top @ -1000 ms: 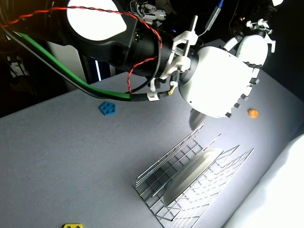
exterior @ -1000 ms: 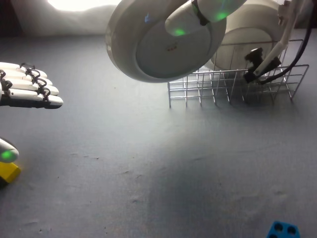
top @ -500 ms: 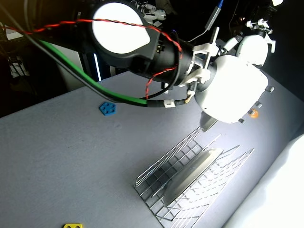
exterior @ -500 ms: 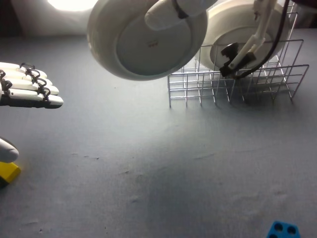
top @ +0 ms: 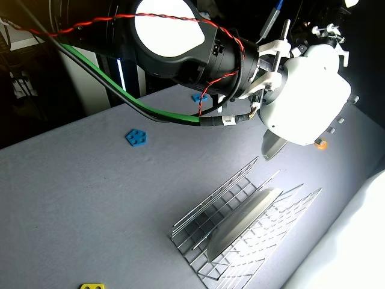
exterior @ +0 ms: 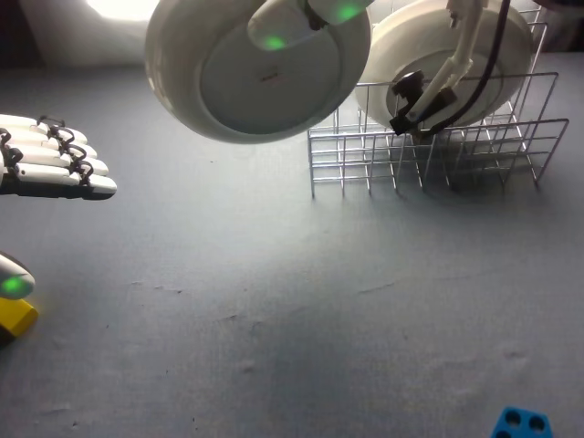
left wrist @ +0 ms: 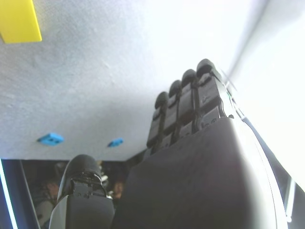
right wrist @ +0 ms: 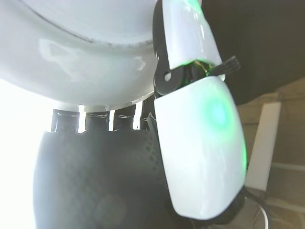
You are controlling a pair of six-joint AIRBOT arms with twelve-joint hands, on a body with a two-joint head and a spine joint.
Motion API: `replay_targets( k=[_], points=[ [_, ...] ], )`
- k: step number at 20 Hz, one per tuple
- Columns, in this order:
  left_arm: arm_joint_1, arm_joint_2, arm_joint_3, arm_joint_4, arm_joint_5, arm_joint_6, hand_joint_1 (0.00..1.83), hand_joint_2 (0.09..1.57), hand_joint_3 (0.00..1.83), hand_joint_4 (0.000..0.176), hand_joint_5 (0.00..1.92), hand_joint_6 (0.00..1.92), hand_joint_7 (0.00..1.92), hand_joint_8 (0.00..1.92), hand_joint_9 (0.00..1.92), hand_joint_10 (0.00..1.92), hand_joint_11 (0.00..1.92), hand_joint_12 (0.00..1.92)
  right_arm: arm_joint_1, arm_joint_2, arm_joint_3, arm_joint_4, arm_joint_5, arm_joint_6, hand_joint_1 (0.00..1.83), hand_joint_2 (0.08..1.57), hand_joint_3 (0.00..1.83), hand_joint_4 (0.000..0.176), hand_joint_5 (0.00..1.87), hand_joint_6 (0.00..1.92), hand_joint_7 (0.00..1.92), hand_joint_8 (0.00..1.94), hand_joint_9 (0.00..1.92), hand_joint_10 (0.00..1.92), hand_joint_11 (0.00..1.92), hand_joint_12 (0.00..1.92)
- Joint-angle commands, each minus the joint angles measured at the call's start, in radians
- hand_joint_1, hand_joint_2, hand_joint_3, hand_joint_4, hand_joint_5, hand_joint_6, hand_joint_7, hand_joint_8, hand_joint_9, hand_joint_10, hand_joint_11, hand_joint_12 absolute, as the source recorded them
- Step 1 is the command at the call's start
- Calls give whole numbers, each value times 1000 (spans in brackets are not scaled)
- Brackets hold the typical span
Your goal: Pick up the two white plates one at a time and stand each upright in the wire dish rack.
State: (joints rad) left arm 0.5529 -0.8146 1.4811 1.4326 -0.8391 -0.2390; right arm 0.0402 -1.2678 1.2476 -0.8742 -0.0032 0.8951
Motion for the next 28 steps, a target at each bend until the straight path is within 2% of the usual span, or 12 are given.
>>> replay_targets(
  k=[1, 4, 6, 10, 14, 16, 18, 22, 25, 27, 28],
  points=[
    [-5, 7, 2, -59, -21, -4, 0, 1135, 6, 0, 35, 2, 18, 2, 0, 0, 4, 2, 17, 3, 0, 75, 138, -44, 1377, 1103, 0, 0, 934, 1034, 1019, 972, 930, 1073, 826, 1144],
    [-6, 7, 2, -59, -21, -4, 0, 1130, 3, 0, 42, 5, 19, 4, 0, 0, 0, 0, 18, 2, 0, 83, 183, -94, 1378, 1098, 0, 0, 948, 1016, 1027, 953, 939, 1063, 834, 1142],
    [-6, 7, 3, -59, -21, -4, 0, 1118, 0, 0, 32, 3, 15, 6, 0, 0, 0, 0, 18, 2, 0, 83, 234, -163, 1374, 1111, 2, 0, 921, 1063, 1004, 1004, 900, 1108, 797, 1167],
    [-6, 6, 2, -59, -20, -4, 0, 1124, 0, 0, 27, 0, 9, 1, 0, 0, 0, 0, 17, 2, 0, 91, 229, -182, 1376, 1104, 0, 0, 926, 1055, 1016, 973, 927, 1075, 825, 1148],
    [-7, 7, 1, -59, -20, -4, 0, 1113, 0, 0, 44, 6, 28, 8, 0, 0, 0, 0, -5, 2, 16, 105, 340, -239, 1373, 1114, 2, 0, 899, 1090, 998, 1013, 908, 1100, 793, 1158],
    [-8, 6, 1, -59, -20, -4, 0, 1116, 0, 0, 45, 5, 26, 6, 2, 1, 0, 0, -14, 2, 22, 129, 404, -310, 1373, 1116, 1, 0, 900, 1084, 994, 1029, 899, 1111, 792, 1164],
    [-7, 6, 0, -59, -20, -4, 0, 1128, 3, 0, 44, 4, 26, 5, 2, 1, 0, 0, -30, 3, 24, 230, 481, -473, 1373, 1114, 0, 0, 919, 1056, 995, 1033, 902, 1103, 805, 1171],
    [-6, 7, -1, -59, -20, -4, 0, 1124, 1, 0, 52, 6, 25, 4, 0, 0, 0, 0, -46, 4, 22, 355, 490, -622, 1374, 1112, 0, 0, 912, 1073, 1012, 993, 905, 1100, 808, 1155],
    [-4, 8, -4, -59, -20, -4, 0, 1120, 0, 0, 35, 0, 10, 0, 0, 0, 0, 0, -46, 12, 10, 510, 415, -711, 1378, 1099, 0, 0, 928, 1030, 1034, 946, 944, 1070, 825, 1162],
    [-4, 8, -4, -58, -19, -4, 0, 1121, 0, 0, 41, 3, 15, 3, 0, 0, 0, 0, -46, 26, -10, 594, 362, -786, 1375, 1108, 2, 0, 907, 1056, 1016, 984, 922, 1102, 801, 1173],
    [-5, 7, -5, -58, -18, -4, 0, 1123, 0, 0, 38, 2, 13, 2, 0, 0, 0, 0, -50, 38, -24, 697, 316, -844, 1375, 1110, 0, 0, 912, 1059, 1017, 987, 914, 1102, 812, 1183]
  ],
)
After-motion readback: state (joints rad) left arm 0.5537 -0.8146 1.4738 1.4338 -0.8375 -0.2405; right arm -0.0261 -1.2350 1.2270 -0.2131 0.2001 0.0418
